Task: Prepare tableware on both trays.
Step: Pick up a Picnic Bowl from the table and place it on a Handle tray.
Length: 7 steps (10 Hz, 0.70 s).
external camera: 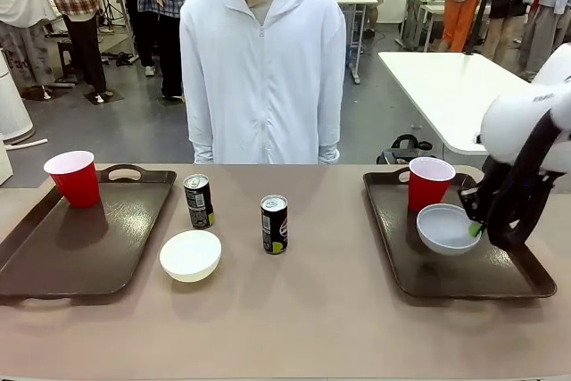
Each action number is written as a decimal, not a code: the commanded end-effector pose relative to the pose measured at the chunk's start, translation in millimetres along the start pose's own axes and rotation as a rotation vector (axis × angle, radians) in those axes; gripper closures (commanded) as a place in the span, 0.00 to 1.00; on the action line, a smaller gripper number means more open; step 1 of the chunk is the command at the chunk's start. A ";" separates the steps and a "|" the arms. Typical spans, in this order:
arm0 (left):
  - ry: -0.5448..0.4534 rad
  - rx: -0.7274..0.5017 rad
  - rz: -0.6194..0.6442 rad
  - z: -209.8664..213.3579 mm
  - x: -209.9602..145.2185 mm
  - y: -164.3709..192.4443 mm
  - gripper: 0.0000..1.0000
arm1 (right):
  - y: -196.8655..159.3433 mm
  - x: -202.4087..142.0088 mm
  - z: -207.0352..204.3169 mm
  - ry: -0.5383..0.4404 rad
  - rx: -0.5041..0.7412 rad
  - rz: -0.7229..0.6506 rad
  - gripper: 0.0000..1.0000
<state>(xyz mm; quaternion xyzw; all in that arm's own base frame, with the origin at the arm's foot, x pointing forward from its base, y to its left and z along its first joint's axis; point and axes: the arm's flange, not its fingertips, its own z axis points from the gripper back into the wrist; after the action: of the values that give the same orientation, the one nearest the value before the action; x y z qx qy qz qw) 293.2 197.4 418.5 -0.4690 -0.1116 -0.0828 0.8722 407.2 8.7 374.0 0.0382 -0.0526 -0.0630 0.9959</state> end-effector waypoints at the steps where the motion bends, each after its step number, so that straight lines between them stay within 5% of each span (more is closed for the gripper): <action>1: -0.008 -0.009 0.013 1.4 -0.4 -2.6 0.00 | 4.3 10.1 -22.7 -0.011 -0.016 0.000 1.00; 4: -0.008 -0.009 0.013 1.4 -0.4 -2.6 0.00 | 6.3 17.6 -39.8 0.008 -0.001 0.023 1.00; 5: -0.008 -0.009 0.013 1.4 -0.4 -2.6 0.00 | 9.3 16.1 -37.3 0.005 0.026 0.040 0.36; 6: -0.008 -0.009 0.013 1.4 -0.4 -2.6 0.00 | 9.3 15.4 -33.6 0.004 0.037 0.042 0.36; 7: -0.008 -0.009 0.013 1.4 -0.4 -2.6 0.00 | 10.0 14.7 -29.0 0.009 0.047 0.048 0.00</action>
<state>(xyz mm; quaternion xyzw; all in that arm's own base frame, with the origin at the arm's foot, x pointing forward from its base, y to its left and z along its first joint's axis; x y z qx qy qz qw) 293.2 197.4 418.5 -0.4690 -0.1116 -0.0828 0.8722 425.6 20.6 347.1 0.0416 -0.0502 -0.0466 0.9968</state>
